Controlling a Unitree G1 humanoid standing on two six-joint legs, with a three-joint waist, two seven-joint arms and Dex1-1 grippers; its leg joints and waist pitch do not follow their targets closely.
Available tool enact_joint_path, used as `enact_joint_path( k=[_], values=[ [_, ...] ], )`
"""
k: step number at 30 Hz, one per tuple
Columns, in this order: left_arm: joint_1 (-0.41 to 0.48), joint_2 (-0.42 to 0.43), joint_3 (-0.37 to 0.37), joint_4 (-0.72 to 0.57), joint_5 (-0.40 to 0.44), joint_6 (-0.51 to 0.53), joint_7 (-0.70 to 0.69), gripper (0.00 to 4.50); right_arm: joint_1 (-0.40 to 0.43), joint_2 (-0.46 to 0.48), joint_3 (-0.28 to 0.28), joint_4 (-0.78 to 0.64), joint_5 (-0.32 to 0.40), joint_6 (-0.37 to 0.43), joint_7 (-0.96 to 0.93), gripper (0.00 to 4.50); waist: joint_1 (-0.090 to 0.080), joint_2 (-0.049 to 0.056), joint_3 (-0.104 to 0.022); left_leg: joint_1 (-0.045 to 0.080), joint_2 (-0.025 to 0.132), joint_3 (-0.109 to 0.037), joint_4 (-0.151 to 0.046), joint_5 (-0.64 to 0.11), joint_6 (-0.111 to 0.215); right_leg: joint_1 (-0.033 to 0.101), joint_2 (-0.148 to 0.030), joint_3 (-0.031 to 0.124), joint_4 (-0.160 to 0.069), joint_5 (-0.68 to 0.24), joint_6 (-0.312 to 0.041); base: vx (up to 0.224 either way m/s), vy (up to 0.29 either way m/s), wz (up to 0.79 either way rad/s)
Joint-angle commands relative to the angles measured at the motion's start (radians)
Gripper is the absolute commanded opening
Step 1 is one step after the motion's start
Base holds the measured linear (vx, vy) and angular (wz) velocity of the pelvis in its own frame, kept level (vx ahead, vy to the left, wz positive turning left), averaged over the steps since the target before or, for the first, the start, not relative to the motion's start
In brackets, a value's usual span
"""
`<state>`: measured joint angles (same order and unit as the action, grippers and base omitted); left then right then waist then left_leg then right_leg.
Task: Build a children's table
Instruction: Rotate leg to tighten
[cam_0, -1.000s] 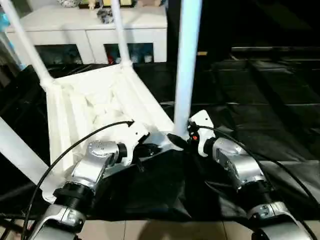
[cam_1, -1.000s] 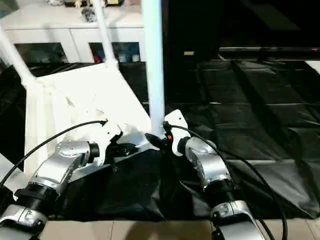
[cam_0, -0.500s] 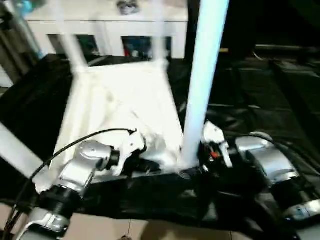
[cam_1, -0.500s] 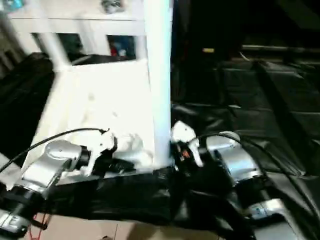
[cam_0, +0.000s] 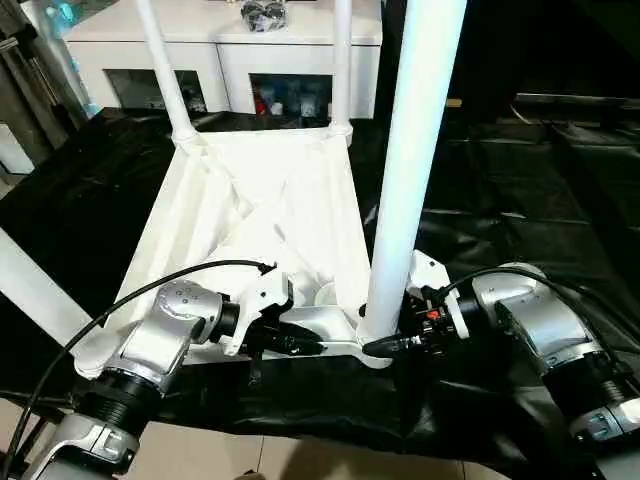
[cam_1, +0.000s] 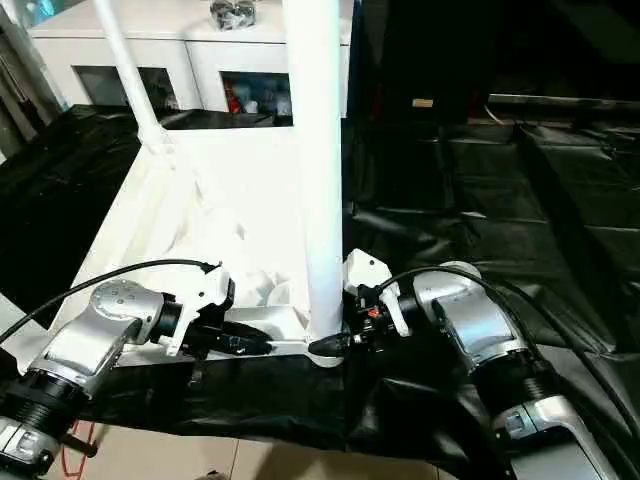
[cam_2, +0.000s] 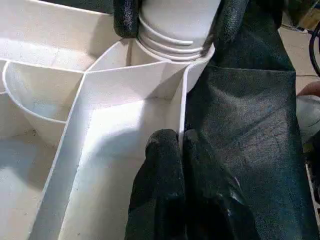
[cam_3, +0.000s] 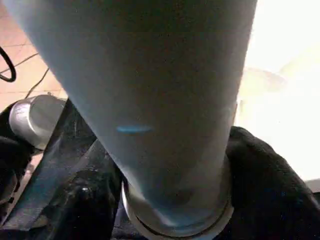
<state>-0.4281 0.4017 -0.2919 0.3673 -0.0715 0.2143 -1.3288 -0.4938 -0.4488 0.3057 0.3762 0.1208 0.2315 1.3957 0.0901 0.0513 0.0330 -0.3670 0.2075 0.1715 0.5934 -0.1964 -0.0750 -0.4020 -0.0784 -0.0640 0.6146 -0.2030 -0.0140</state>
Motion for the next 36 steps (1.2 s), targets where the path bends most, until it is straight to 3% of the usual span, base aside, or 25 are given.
enact_joint_path(
  k=[1,5,8,10,11,12,13,15,18,22,23,24,27,30,31,32,34,36],
  values=[
    [-0.016,-0.018,0.021,0.0,-0.01,0.004,0.077,0.0,0.024,0.027,0.046,-0.042,0.008,-0.002,0.018,2.69,-0.006,-0.007,-0.057,0.007,0.021,0.003,-0.06,-0.114,0.074,0.057,-0.052,0.04,-0.062,-0.042,-0.246,0.0,0.0,0.0],
    [-0.013,-0.038,0.04,0.002,-0.001,0.027,0.144,0.0,0.039,0.066,0.021,-0.006,-0.013,-0.024,-0.092,2.65,-0.008,-0.008,-0.054,0.007,0.021,0.002,-0.064,-0.14,0.06,0.056,-0.052,0.039,-0.066,-0.083,-0.239,0.0,0.0,0.0],
    [-0.014,-0.068,0.059,0.011,0.008,0.054,0.22,0.0,0.035,0.131,-0.015,0.065,-0.053,-0.027,-0.274,2.63,-0.016,-0.009,-0.048,0.01,0.019,0.001,-0.071,-0.189,0.032,0.051,-0.054,0.039,-0.079,-0.204,-0.215,0.0,0.0,0.0],
    [-0.017,-0.095,0.068,0.021,0.015,0.063,0.274,0.0,0.029,0.176,-0.039,0.114,-0.079,-0.026,-0.402,2.63,-0.031,-0.011,-0.044,0.005,0.015,-0.003,-0.076,-0.215,0.008,0.056,-0.056,0.037,-0.085,-0.281,-0.188,0.0,0.0,0.0],
    [-0.019,-0.107,0.067,0.024,0.021,0.065,0.293,0.0,0.027,0.197,-0.052,0.131,-0.081,-0.018,-0.449,2.63,-0.046,-0.011,-0.041,0.006,0.014,-0.007,-0.08,-0.242,-0.004,0.055,-0.055,0.036,-0.092,-0.335,-0.165,0.0,0.0,0.0],
    [-0.02,-0.114,0.067,0.026,0.024,0.065,0.304,0.0,0.027,0.207,-0.057,0.136,-0.081,-0.017,-0.467,2.63,-0.046,-0.011,-0.041,0.006,0.014,-0.007,-0.08,-0.242,-0.004,0.055,-0.055,0.036,-0.092,-0.335,-0.165,0.0,0.0,0.0],
    [-0.021,-0.123,0.066,0.029,0.029,0.067,0.32,0.0,0.027,0.222,-0.064,0.145,-0.081,-0.016,-0.495,2.63,-0.056,-0.008,-0.039,0.013,0.013,-0.007,-0.081,-0.288,-0.005,0.049,-0.054,0.036,-0.099,-0.381,-0.155,0.0,0.0,0.0],
    [-0.025,-0.145,0.062,0.034,0.039,0.073,0.358,0.0,0.024,0.258,-0.081,0.167,-0.082,-0.011,-0.563,2.62,-0.059,-0.008,-0.037,0.02,0.013,-0.007,-0.082,-0.309,-0.001,0.046,-0.054,0.037,-0.104,-0.403,-0.152,0.0,0.0,0.0],
    [-0.034,-0.202,0.054,0.037,0.053,0.097,0.442,0.0,-0.003,0.351,-0.113,0.24,-0.117,-0.011,-0.772,2.62,-0.068,-0.004,-0.038,0.017,0.012,-0.01,-0.087,-0.304,-0.013,0.048,-0.053,0.037,-0.103,-0.392,-0.152,0.0,0.0,0.0],
    [-0.043,-0.243,0.045,0.032,0.065,0.086,0.472,0.0,-0.034,0.418,-0.13,0.29,-0.108,-0.049,-0.826,2.62,-0.086,-0.006,-0.04,0.009,0.011,-0.014,-0.087,-0.308,-0.01,0.051,-0.055,0.035,-0.1,-0.375,-0.155,0.0,0.0,0.0],
    [-0.045,-0.246,0.045,0.033,0.066,0.084,0.476,0.0,-0.036,0.423,-0.137,0.29,-0.095,-0.055,-0.816,2.62,-0.09,-0.007,-0.043,0.01,0.011,-0.012,-0.085,-0.299,0.002,0.051,-0.054,0.037,-0.1,-0.338,-0.164,0.0,0.0,0.0],
    [-0.045,-0.245,0.044,0.032,0.062,0.083,0.468,0.0,-0.038,0.42,-0.141,0.286,-0.088,-0.05,-0.805,3.18,-0.091,-0.006,-0.043,0.009,0.012,-0.011,-0.084,-0.292,0.006,0.051,-0.053,0.038,-0.098,-0.32,-0.172,0.0,0.0,0.0],
    [-0.039,-0.23,0.038,0.017,0.052,0.077,0.432,0.0,-0.04,0.398,-0.136,0.266,-0.075,-0.042,-0.748,3.32,-0.091,-0.006,-0.044,0.008,0.011,-0.008,-0.083,-0.271,0.023,0.054,-0.053,0.039,-0.095,-0.273,-0.191,0.0,0.0,0.0],
    [-0.018,-0.193,0.026,-0.016,0.033,0.067,0.355,0.0,-0.033,0.34,-0.101,0.211,-0.065,-0.053,-0.611,3.75,-0.078,-0.005,-0.054,0.007,0.014,-0.005,-0.074,-0.188,0.047,0.062,-0.053,0.04,-0.082,-0.149,-0.222,0.0,0.0,0.0],
    [-0.013,-0.181,0.022,-0.023,0.031,0.06,0.331,0.0,-0.028,0.317,-0.085,0.191,-0.065,-0.071,-0.562,3.75,-0.075,-0.001,-0.056,0.005,0.015,-0.005,-0.072,-0.164,0.053,0.062,-0.053,0.04,-0.077,-0.103,-0.232,0.0,0.0,0.0],
    [-0.01,-0.174,0.019,-0.027,0.03,0.055,0.315,0.0,-0.024,0.303,-0.075,0.179,-0.065,-0.084,-0.532,3.75,-0.073,-0.004,-0.062,0.0,0.012,-0.003,-0.064,-0.092,0.081,0.067,-0.05,0.039,-0.063,0.029,-0.256,0.0,0.0,0.0],
    [-0.005,-0.135,0.005,-0.031,0.029,0.038,0.253,0.0,0.001,0.233,-0.039,0.101,-0.029,-0.091,-0.368,3.75,-0.066,-0.005,-0.064,-0.002,0.01,-0.001,-0.057,-0.048,0.114,0.068,-0.048,0.037,-0.057,0.11,-0.271,0.0,0.0,0.0],
    [-0.004,-0.112,0.0,-0.031,0.028,0.025,0.217,0.0,0.013,0.191,-0.02,0.06,-0.008,-0.086,-0.277,3.75,-0.053,-0.003,-0.065,-0.001,0.014,0.002,-0.052,-0.041,0.143,0.067,-0.047,0.035,-0.053,0.125,-0.277,0.0,0.0,0.0]
  ],
)
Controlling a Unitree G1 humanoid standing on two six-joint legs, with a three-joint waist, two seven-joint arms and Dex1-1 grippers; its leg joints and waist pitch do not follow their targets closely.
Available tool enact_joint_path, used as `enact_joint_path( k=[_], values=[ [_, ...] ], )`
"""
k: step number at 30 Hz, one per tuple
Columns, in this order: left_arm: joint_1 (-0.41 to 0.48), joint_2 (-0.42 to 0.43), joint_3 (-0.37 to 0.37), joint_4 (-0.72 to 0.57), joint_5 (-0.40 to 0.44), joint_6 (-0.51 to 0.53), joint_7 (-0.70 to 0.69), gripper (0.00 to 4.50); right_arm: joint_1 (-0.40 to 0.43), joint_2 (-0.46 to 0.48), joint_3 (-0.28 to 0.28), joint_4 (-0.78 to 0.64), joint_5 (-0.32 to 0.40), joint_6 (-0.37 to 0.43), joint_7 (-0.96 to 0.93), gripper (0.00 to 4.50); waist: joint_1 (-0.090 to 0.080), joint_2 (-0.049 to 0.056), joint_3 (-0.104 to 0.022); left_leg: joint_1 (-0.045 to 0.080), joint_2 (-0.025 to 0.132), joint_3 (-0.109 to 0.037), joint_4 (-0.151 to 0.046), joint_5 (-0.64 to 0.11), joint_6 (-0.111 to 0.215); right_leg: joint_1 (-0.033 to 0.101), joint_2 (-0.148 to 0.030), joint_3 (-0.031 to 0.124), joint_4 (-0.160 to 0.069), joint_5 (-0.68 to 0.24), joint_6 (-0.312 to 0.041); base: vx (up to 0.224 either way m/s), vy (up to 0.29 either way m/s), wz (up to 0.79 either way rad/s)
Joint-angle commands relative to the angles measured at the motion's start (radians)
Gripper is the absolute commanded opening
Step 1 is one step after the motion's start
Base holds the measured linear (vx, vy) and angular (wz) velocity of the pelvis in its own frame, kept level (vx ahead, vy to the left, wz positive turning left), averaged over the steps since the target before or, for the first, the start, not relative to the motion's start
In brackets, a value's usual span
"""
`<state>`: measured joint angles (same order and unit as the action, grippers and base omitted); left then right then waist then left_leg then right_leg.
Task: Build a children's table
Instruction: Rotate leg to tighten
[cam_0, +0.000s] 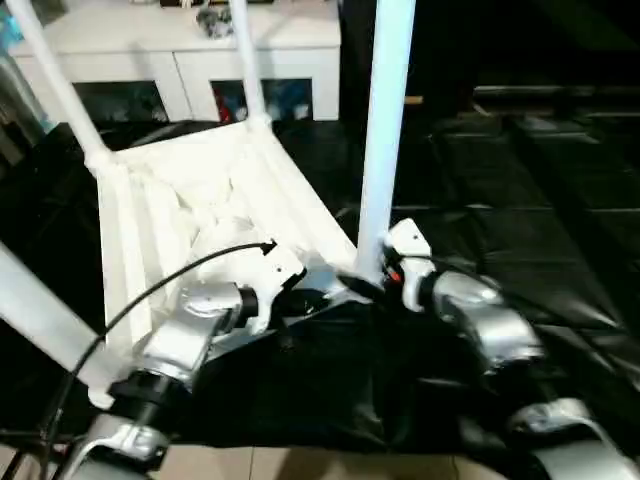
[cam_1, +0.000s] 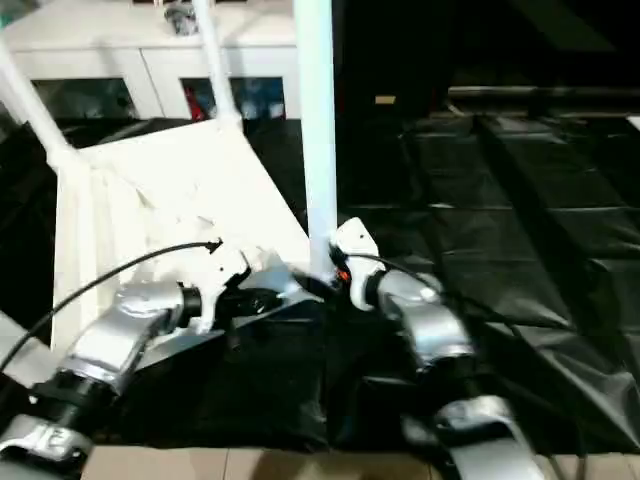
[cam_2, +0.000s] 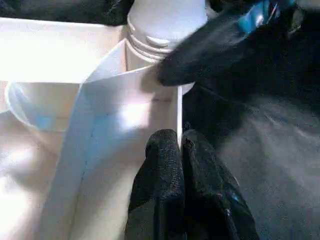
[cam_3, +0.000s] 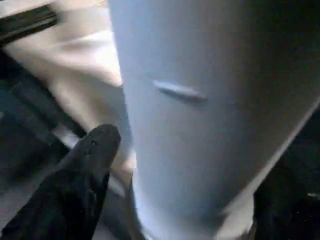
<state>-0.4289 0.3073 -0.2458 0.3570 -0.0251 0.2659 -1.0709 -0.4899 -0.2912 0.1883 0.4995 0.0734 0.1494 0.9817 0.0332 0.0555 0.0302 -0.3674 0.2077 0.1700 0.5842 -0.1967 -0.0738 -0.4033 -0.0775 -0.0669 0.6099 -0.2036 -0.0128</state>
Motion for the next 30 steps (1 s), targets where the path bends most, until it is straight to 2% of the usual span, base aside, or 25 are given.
enact_joint_path(
  k=[1,2,4,5,6,8,11,17,18,23,25,28,29,30],
  values=[
    [-0.003,-0.005,-0.046,-0.019,-0.021,-0.032,-0.06,0.0,0.013,0.007,0.107,-0.085,0.049,0.001,0.186,3.75,0.008,-0.007,-0.06,0.0,0.016,0.004,-0.045,-0.046,0.144,0.066,-0.048,0.037,-0.049,0.117,-0.279,0.0,0.0,0.0],
    [-0.006,0.006,-0.045,-0.017,-0.025,-0.037,-0.08,0.0,0.016,-0.019,0.118,-0.104,0.058,0.007,0.236,3.75,0.019,-0.006,-0.058,0.005,0.019,0.005,-0.045,-0.072,0.143,0.062,-0.049,0.036,-0.051,0.076,-0.282,0.0,0.0,0.0],
    [-0.012,0.026,-0.04,-0.012,-0.028,-0.042,-0.119,0.0,0.019,-0.064,0.136,-0.132,0.068,0.021,0.321,3.75,0.025,-0.008,-0.054,0.007,0.022,0.005,-0.049,-0.102,0.133,0.059,-0.05,0.037,-0.056,0.024,-0.277,0.0,0.0,0.0],
    [-0.014,0.034,-0.042,-0.01,-0.027,-0.049,-0.134,0.0,0.018,-0.076,0.142,-0.139,0.07,0.027,0.342,3.75,0.03,-0.006,-0.052,0.012,0.025,0.006,-0.052,-0.135,0.116,0.055,-0.051,0.038,-0.06,-0.026,-0.273,0.0,0.0,0.0],
    [-0.016,0.045,-0.047,-0.007,-0.026,-0.056,-0.148,0.0,0.016,-0.09,0.148,-0.147,0.072,0.034,0.365,3.5,0.033,-0.009,-0.049,0.013,0.026,0.006,-0.055,-0.163,0.097,0.053,-0.052,0.04,-0.063,-0.074,-0.267,0.0,0.0,0.0],
    [-0.021,0.067,-0.06,0.001,-0.017,-0.075,-0.176,0.0,0.011,-0.106,0.156,-0.156,0.073,0.049,0.393,3.43,0.033,-0.011,-0.047,0.011,0.025,0.003,-0.06,-0.181,0.074,0.055,-0.052,0.041,-0.066,-0.128,-0.244,0.0,0.0,0.0],
    [-0.025,0.089,-0.073,0.008,-0.021,-0.084,-0.216,0.0,0.009,-0.117,0.16,-0.171,0.075,0.054,0.421,3.15,0.031,-0.013,-0.05,0.009,0.022,0.004,-0.058,-0.166,0.064,0.056,-0.053,0.043,-0.064,-0.108,-0.242,0.0,0.0,0.0],
    [-0.04,0.094,-0.058,0.023,-0.038,-0.086,-0.233,0.0,0.019,-0.114,0.176,-0.197,0.076,0.078,0.434,2.71,0.032,-0.012,-0.055,0.006,0.02,0.004,-0.053,-0.108,0.08,0.059,-0.053,0.041,-0.055,-0.026,-0.255,0.0,0.0,0.0],
    [-0.04,0.093,-0.056,0.027,-0.041,-0.088,-0.232,0.0,0.029,-0.114,0.18,-0.205,0.074,0.08,0.429,2.65,0.031,-0.008,-0.054,0.006,0.02,0.004,-0.052,-0.114,0.08,0.058,-0.053,0.04,-0.056,-0.032,-0.256,0.0,0.0,0.0],
    [-0.029,0.084,-0.044,0.021,-0.052,-0.078,-0.217,0.0,0.052,-0.1,0.169,-0.199,0.057,0.075,0.383,2.61,0.03,-0.01,-0.054,0.006,0.019,0.004,-0.053,-0.125,0.071,0.06,-0.052,0.04,-0.058,-0.046,-0.251,0.0,0.0,0.0],
    [-0.023,0.071,-0.03,0.015,-0.056,-0.059,-0.187,0.0,0.062,-0.082,0.158,-0.181,0.039,0.057,0.326,2.59,0.029,-0.007,-0.052,0.006,0.019,0.004,-0.055,-0.133,0.066,0.058,-0.053,0.04,-0.06,-0.06,-0.25,0.0,0.0,0.0],
    [-0.019,0.047,-0.016,0.015,-0.045,-0.042,-0.116,0.0,0.054,-0.021,0.126,-0.107,-0.011,0.069,0.146,2.59,0.019,-0.009,-0.043,0.007,0.016,0.002,-0.064,-0.207,0.031,0.055,-0.055,0.039,-0.076,-0.205,-0.223,0.0,0.0,0.0],
    [-0.02,0.029,-0.008,0.02,-0.038,-0.027,-0.074,0.0,0.051,0.014,0.111,-0.069,-0.031,0.068,0.057,2.58,0.011,-0.011,-0.04,0.006,0.015,-0.001,-0.068,-0.232,0.015,0.058,-0.056,0.039,-0.081,-0.275,-0.199,0.0,0.0,0.0],
    [-0.02,0.025,-0.007,0.021,-0.037,-0.023,-0.065,0.0,0.05,0.021,0.108,-0.061,-0.035,0.067,0.039,2.58,0.007,-0.01,-0.039,0.006,0.015,-0.003,-0.07,-0.24,0.008,0.058,-0.058,0.039,-0.083,-0.302,-0.188,0.0,0.0,0.0]
  ],
)
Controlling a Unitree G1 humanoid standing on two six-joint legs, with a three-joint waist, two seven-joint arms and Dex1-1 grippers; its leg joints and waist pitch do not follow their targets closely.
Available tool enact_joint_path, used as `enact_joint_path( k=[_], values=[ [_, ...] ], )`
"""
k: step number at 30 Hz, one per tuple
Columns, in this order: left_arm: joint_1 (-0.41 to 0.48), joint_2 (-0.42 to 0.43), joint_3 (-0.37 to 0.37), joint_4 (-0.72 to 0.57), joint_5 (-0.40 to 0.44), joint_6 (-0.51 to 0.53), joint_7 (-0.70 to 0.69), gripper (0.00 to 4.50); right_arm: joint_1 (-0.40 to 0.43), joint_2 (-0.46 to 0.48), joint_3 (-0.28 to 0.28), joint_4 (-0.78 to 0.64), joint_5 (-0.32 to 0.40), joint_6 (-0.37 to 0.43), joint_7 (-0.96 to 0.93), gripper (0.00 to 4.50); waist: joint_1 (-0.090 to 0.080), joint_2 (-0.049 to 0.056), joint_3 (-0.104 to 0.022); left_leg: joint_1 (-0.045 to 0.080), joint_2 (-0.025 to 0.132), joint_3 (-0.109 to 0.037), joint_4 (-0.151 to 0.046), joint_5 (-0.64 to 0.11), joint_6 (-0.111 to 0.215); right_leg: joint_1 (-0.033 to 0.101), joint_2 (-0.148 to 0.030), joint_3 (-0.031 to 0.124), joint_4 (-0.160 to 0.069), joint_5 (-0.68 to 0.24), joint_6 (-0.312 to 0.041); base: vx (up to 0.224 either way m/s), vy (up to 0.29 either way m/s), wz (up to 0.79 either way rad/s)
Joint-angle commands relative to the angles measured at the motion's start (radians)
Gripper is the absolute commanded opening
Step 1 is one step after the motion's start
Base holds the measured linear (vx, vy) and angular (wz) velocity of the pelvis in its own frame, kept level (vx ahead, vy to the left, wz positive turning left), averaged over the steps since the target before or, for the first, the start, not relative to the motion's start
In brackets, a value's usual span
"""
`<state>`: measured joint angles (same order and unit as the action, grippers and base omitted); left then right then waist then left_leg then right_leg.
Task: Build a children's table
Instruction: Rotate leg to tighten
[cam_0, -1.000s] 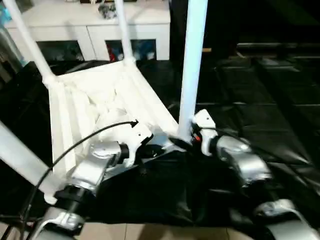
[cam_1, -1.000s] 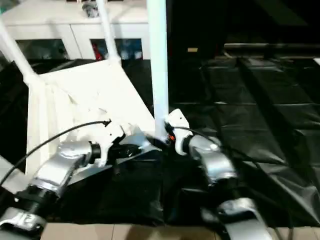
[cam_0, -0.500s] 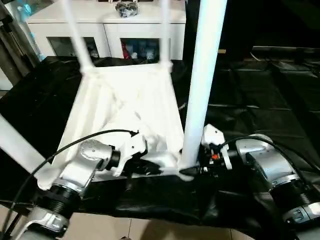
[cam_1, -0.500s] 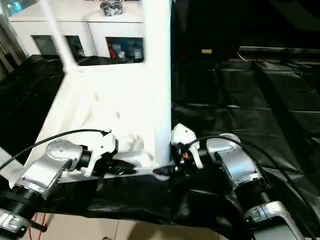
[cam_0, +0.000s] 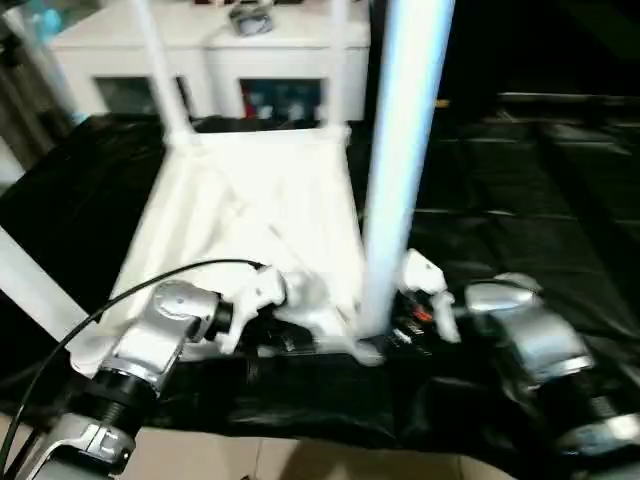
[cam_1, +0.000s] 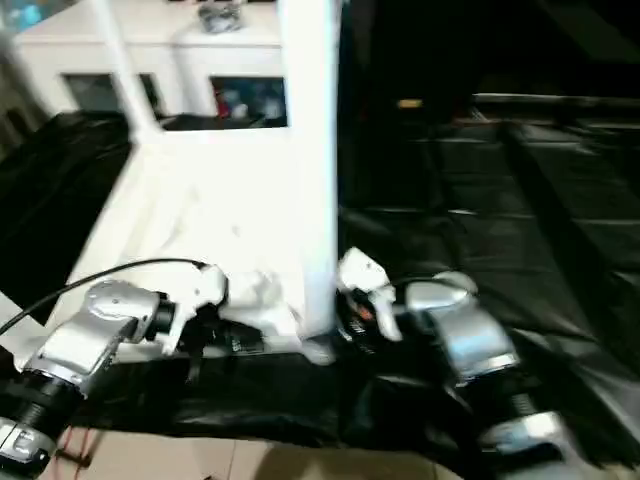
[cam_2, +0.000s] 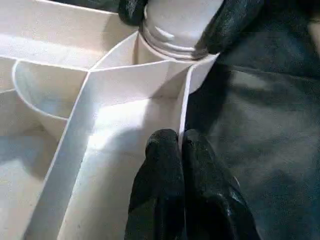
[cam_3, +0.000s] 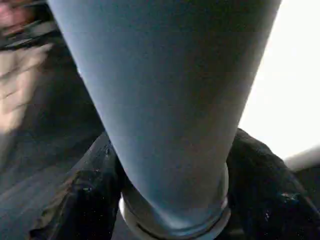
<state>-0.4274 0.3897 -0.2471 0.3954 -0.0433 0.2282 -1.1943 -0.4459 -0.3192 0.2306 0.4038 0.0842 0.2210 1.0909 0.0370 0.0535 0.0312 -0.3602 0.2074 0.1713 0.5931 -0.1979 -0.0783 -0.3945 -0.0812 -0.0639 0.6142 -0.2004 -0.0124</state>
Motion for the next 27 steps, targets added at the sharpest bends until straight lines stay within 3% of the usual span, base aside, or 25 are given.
enact_joint_path(
  k=[1,2,4,7,9,12,13,16,20,22,24,27],
  values=[
    [-0.022,-0.07,-0.001,-0.015,-0.014,0.019,0.086,0.0,0.005,0.071,0.052,0.052,-0.049,-0.001,-0.12,2.58,0.0,-0.008,-0.038,0.0,0.015,-0.005,-0.08,-0.254,0.007,0.047,-0.053,0.035,-0.09,-0.335,-0.179,0.0,0.0,0.0],
    [-0.021,-0.088,0.004,-0.013,-0.008,0.027,0.125,0.0,0.002,0.106,0.031,0.075,-0.051,0.02,-0.194,2.58,-0.012,-0.008,-0.033,0.002,0.013,-0.009,-0.084,-0.303,-0.004,0.045,-0.053,0.034,-0.099,-0.422,-0.15,0.0,0.0,0.0],
    [-0.021,-0.095,0.003,-0.013,-0.006,0.03,0.138,0.0,0.002,0.12,0.024,0.082,-0.051,0.03,-0.221,2.58,-0.017,-0.007,-0.033,0.007,0.012,-0.012,-0.086,-0.329,-0.008,0.042,-0.053,0.034,-0.106,-0.462,-0.132,0.0,0.0,0.0],
    [-0.014,-0.157,0.0,-0.011,0.034,0.049,0.266,0.0,0.002,0.205,0.008,0.118,-0.091,0.069,-0.41,2.58,-0.023,-0.007,-0.035,0.011,0.014,-0.01,-0.086,-0.318,-0.004,0.036,-0.051,0.039,-0.105,-0.418,-0.142,0.0,0.0,0.0],
    [-0.011,-0.169,-0.003,-0.014,0.04,0.055,0.285,0.0,-0.001,0.221,0.006,0.126,-0.1,0.076,-0.444,2.58,-0.03,-0.007,-0.036,0.009,0.011,-0.011,-0.086,-0.314,-0.01,0.039,-0.05,0.035,-0.104,-0.401,-0.148,0.0,0.0,0.0],
    [0.005,-0.2,-0.021,-0.05,0.034,0.086,0.286,0.0,-0.008,0.244,0.016,0.135,-0.11,0.029,-0.448,2.58,-0.033,-0.003,-0.035,0.008,0.012,-0.011,-0.087,-0.336,0.0,0.037,-0.051,0.037,-0.106,-0.411,-0.143,0.0,0.0,0.0],
    [0.008,-0.203,-0.023,-0.056,0.034,0.09,0.288,0.0,-0.011,0.25,0.005,0.138,-0.097,0.013,-0.442,2.93,-0.035,-0.001,-0.035,0.007,0.012,-0.011,-0.088,-0.343,0.002,0.035,-0.051,0.037,-0.107,-0.407,-0.144,0.0,0.0,0.0],
    [0.013,-0.19,-0.03,-0.071,0.022,0.085,0.258,0.0,-0.02,0.238,-0.025,0.119,-0.041,0.026,-0.378,3.31,-0.035,0.005,-0.036,0.008,0.012,-0.011,-0.088,-0.344,0.006,0.036,-0.049,0.038,-0.105,-0.386,-0.151,0.0,0.0,0.0],
    [0.025,-0.16,-0.041,-0.098,0.003,0.072,0.195,0.0,-0.016,0.187,-0.002,0.072,-0.025,0.029,-0.281,3.62,-0.029,0.002,-0.045,0.006,0.016,-0.008,-0.085,-0.284,0.021,0.044,-0.049,0.04,-0.095,-0.257,-0.188,0.0,0.0,0.0],
    [0.032,-0.135,-0.049,-0.12,-0.013,0.084,0.144,0.0,-0.005,0.131,0.031,0.029,-0.01,0.015,-0.168,3.72,-0.024,0.003,-0.053,0.003,0.015,-0.006,-0.076,-0.191,0.05,0.053,-0.045,0.039,-0.078,-0.083,-0.23,0.059,-0.002,0.05],
    [0.034,-0.108,-0.057,-0.126,-0.016,0.071,0.101,0.0,0.004,0.084,0.049,-0.008,0.018,0.014,-0.063,3.72,-0.021,0.003,-0.058,-0.003,0.013,-0.003,-0.067,-0.118,0.083,0.059,-0.045,0.037,-0.065,0.035,-0.257,0.0,0.0,0.0],
    [0.028,-0.069,-0.061,-0.124,-0.022,0.055,0.04,0.0,0.014,0.005,0.072,-0.064,0.057,0.014,0.112,3.72,-0.002,0.0,-0.066,-0.005,0.014,0.001,-0.052,-0.038,0.138,0.061,-0.043,0.035,-0.051,0.149,-0.279,0.0,0.0,0.0]
  ],
)
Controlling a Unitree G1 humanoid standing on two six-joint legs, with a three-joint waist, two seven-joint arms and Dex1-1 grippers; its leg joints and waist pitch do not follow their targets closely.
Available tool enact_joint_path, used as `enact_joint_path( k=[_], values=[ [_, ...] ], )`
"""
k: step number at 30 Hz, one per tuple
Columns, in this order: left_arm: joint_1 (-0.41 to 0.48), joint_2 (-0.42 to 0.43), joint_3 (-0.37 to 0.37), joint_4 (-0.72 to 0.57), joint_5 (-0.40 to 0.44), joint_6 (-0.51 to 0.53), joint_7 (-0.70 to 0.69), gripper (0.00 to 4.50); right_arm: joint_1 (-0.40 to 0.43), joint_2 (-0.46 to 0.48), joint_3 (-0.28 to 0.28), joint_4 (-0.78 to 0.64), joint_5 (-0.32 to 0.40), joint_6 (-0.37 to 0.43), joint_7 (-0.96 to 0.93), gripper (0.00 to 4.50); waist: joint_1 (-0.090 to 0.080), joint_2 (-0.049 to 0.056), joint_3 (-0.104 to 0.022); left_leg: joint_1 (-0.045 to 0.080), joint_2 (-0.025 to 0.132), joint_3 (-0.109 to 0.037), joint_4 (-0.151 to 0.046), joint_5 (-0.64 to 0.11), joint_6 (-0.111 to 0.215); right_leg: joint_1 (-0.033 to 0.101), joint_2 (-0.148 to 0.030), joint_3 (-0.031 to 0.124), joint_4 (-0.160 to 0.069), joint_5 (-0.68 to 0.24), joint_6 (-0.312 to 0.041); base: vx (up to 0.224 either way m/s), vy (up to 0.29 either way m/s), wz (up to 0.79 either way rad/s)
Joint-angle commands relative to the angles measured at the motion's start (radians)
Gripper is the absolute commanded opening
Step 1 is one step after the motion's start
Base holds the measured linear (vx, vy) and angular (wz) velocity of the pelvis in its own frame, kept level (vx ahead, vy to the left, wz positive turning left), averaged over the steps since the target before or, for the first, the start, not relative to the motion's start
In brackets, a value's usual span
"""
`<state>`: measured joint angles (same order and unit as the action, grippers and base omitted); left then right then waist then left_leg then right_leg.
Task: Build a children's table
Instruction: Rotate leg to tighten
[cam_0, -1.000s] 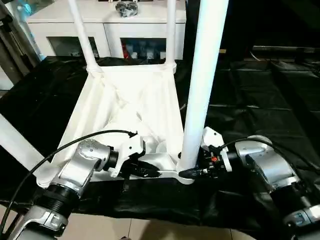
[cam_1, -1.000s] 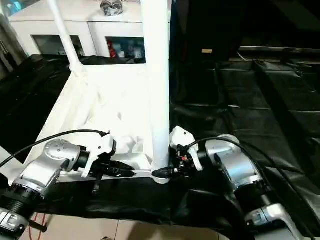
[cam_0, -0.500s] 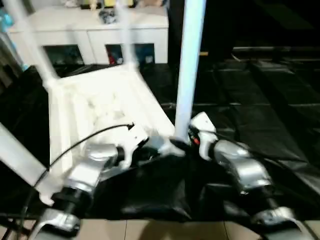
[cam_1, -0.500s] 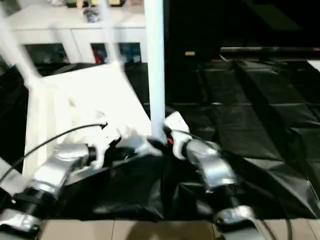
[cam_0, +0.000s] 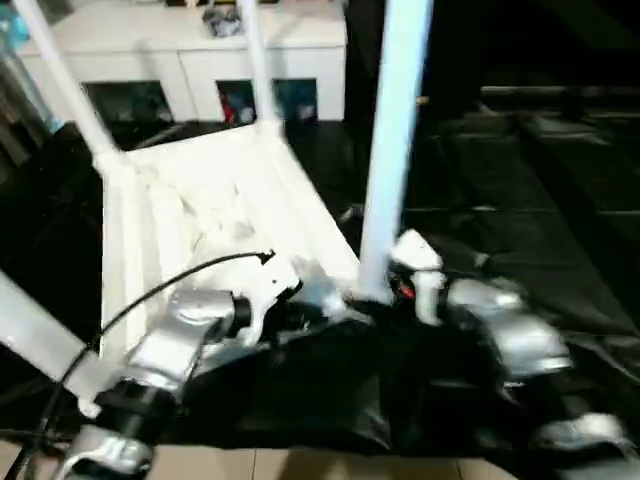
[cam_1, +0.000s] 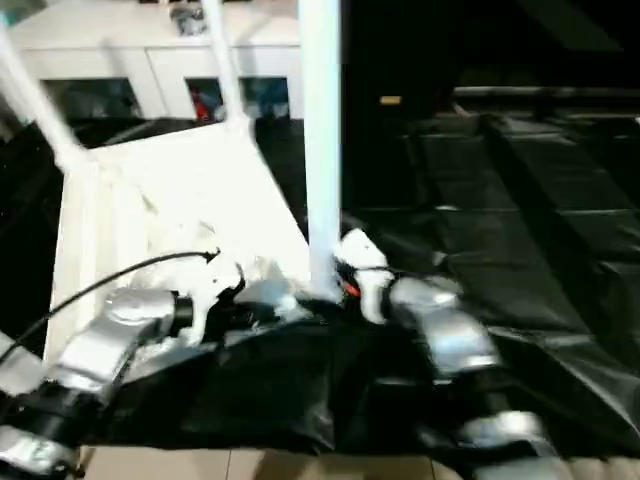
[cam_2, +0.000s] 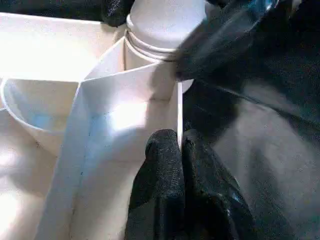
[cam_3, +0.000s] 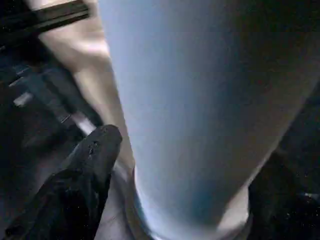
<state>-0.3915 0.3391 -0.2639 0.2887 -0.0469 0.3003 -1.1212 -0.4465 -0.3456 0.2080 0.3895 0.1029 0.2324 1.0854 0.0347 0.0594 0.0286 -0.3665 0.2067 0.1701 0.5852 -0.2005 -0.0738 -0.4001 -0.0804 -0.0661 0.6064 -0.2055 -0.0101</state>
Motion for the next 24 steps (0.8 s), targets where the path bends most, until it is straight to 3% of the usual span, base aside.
enact_joint_path(
  k=[1,3,4,5,9,12,16,17,18,24],
  values=[
    [-0.011,-0.012,-0.041,-0.015,-0.02,-0.021,-0.048,0.0,0.012,0.017,0.096,-0.057,0.044,0.01,0.15,3.72,0.009,-0.006,-0.062,0.005,0.018,0.005,-0.042,-0.02,0.151,0.058,-0.045,0.037,-0.044,0.17,-0.291,0.0,0.0,0.0],
    [-0.018,0.007,-0.037,-0.012,-0.03,-0.029,-0.093,0.0,0.006,-0.021,0.108,-0.071,0.057,0.025,0.226,3.72,0.018,-0.008,-0.058,0.003,0.02,0.004,-0.044,-0.041,0.153,0.058,-0.046,0.036,-0.044,0.127,-0.295,0.0,0.0,0.0],
    [-0.02,0.012,-0.037,-0.011,-0.032,-0.028,-0.101,0.0,0.004,-0.027,0.11,-0.072,0.059,0.027,0.239,3.72,0.023,-0.012,-0.055,0.004,0.021,0.005,-0.047,-0.071,0.141,0.058,-0.048,0.036,-0.048,0.064,-0.286,0.0,0.0,0.0],
    [-0.026,0.026,-0.038,-0.01,-0.038,-0.026,-0.125,0.0,-0.002,-0.044,0.117,-0.077,0.066,0.034,0.273,3.72,0.028,-0.007,-0.05,0.008,0.024,0.005,-0.052,-0.112,0.123,0.053,-0.049,0.037,-0.054,-0.009,-0.279,0.0,0.0,0.0],
    [-0.044,0.054,-0.042,0.006,-0.048,-0.036,-0.166,0.0,-0.018,-0.065,0.128,-0.092,0.079,0.052,0.32,3.48,0.027,-0.011,-0.046,0.009,0.023,0.003,-0.061,-0.174,0.07,0.054,-0.049,0.04,-0.063,-0.12,-0.254,0.0,0.0,0.0],
    [-0.053,0.065,-0.04,0.016,-0.051,-0.04,-0.189,0.0,-0.024,-0.07,0.134,-0.104,0.081,0.061,0.343,3.23,0.025,-0.012,-0.048,0.009,0.022,0.004,-0.06,-0.168,0.061,0.053,-0.049,0.041,-0.063,-0.12,-0.246,0.0,0.0,0.0],
    [-0.058,0.07,-0.033,0.026,-0.039,-0.049,-0.182,0.0,-0.014,-0.067,0.147,-0.119,0.07,0.06,0.344,2.91,0.027,-0.013,-0.053,0.006,0.021,0.004,-0.054,-0.116,0.071,0.055,-0.049,0.042,-0.055,-0.045,-0.253,0.0,0.0,0.0],
    [-0.057,0.069,-0.03,0.028,-0.039,-0.052,-0.171,0.0,-0.01,-0.063,0.148,-0.12,0.071,0.061,0.337,2.81,0.028,-0.022,-0.054,0.004,0.02,0.005,-0.053,-0.096,0.081,0.056,-0.048,0.041,-0.053,-0.019,-0.258,0.0,0.0,0.0],
    [-0.055,0.067,-0.026,0.03,-0.043,-0.052,-0.167,0.0,-0.006,-0.06,0.151,-0.123,0.072,0.064,0.333,2.7,0.03,-0.017,-0.054,0.003,0.02,0.004,-0.053,-0.091,0.082,0.057,-0.05,0.041,-0.049,-0.015,-0.26,0.0,0.0,0.0],
    [-0.033,0.053,-0.011,0.009,-0.064,-0.032,-0.146,0.0,0.018,-0.046,0.146,-0.125,0.06,0.073,0.287,2.51,0.029,-0.016,-0.051,0.005,0.02,0.004,-0.055,-0.119,0.073,0.055,-0.05,0.041,-0.057,-0.071,-0.246,0.0,0.0,0.0]
  ],
)
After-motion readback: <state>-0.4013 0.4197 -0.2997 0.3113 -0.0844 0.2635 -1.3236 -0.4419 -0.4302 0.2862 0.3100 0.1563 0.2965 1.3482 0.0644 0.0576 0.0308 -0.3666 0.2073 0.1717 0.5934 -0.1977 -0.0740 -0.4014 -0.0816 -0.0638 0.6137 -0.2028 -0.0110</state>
